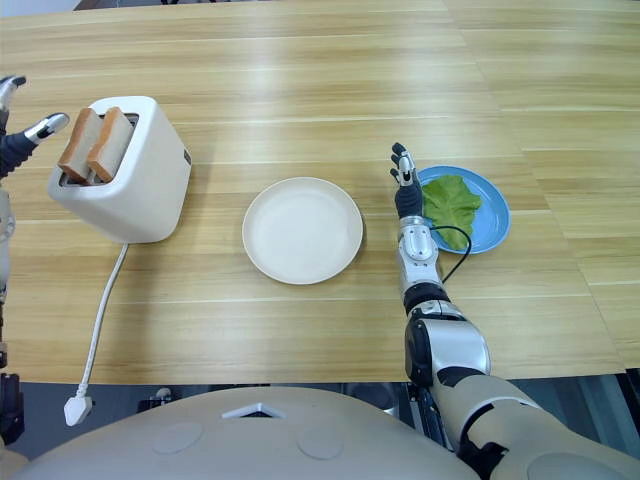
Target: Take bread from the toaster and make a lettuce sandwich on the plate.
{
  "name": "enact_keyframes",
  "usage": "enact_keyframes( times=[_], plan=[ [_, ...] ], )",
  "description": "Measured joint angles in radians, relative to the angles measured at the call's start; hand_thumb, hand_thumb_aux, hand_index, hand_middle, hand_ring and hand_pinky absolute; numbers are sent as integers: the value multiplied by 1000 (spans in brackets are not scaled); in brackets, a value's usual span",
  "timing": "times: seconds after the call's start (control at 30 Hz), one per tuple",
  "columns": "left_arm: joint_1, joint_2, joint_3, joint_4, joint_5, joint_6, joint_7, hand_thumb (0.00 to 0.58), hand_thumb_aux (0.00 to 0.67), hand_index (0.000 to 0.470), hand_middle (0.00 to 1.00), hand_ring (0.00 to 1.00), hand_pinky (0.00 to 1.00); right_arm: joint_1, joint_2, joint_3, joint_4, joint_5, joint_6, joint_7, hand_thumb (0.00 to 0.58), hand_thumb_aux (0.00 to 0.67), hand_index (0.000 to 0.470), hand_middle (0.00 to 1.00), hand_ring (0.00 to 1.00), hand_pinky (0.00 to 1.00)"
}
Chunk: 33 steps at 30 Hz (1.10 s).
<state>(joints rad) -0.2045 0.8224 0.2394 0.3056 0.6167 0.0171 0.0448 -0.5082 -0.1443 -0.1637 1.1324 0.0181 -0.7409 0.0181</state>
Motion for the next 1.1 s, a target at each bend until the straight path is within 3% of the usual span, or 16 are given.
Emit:
enact_keyframes(
  times=[0.37,1.1],
  plan=[
    [-52,10,-121,113,33,49,43,0,0,0,0,0,0,18,2,4,-12,0,-1,-1,0,0,0,0,0,0],
    [-7,32,-197,-33,128,163,32,0,0,0,0,0,0,22,3,9,-14,-1,1,-3,0,0,0,0,0,0]
  ],
)
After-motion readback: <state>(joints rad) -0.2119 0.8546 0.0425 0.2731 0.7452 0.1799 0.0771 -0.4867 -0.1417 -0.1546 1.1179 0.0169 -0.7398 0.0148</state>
